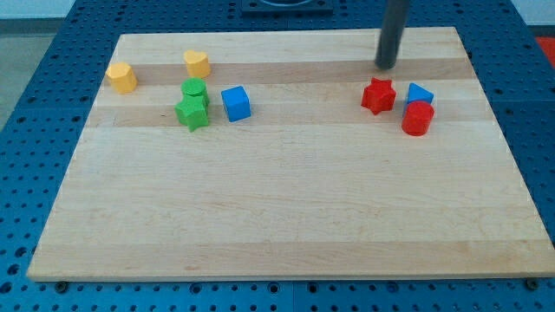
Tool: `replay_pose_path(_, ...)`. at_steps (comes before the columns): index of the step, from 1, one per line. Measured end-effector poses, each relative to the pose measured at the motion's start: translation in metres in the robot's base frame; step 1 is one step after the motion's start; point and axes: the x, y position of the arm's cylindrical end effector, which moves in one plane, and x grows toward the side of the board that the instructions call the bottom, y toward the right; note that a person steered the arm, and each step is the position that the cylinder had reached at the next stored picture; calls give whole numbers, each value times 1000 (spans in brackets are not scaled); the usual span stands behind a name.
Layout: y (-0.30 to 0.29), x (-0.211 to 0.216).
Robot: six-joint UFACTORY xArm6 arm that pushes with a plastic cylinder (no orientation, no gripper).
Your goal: Move your arm at center right
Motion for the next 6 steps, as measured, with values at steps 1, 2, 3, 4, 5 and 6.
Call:
replay_pose_path(1, 9, 0)
replay_pose_path(2, 26, 45)
replay_pose_path(3, 55, 110)
replay_pose_path(4, 62, 139)
replay_pose_path(5, 60, 143)
replay_pose_path(6, 58, 128)
